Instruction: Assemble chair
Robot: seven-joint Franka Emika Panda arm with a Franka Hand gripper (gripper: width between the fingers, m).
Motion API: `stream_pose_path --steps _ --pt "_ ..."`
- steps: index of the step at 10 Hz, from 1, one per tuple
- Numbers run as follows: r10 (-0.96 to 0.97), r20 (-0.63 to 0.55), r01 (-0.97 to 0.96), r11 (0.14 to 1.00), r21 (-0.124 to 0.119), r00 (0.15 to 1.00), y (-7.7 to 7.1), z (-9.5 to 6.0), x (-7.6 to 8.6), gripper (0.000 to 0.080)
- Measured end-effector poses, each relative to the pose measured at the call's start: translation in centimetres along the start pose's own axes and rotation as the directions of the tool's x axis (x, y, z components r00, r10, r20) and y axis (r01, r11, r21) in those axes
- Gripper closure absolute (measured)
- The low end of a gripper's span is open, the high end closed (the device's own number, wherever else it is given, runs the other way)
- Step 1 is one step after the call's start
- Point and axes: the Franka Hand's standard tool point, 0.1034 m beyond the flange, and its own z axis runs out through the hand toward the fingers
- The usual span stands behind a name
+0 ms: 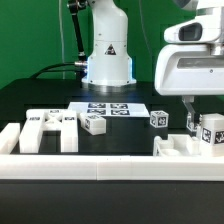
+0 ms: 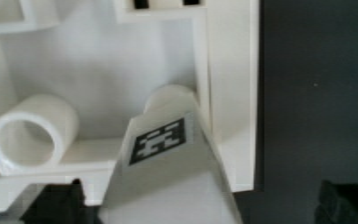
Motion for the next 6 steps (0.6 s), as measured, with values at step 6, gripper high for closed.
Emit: stream_pose_path --steps 6 --pt "-0.173 0.001 0.173 0.985 -0.002 0.985 0.34 0.05 0.03 0.0437"
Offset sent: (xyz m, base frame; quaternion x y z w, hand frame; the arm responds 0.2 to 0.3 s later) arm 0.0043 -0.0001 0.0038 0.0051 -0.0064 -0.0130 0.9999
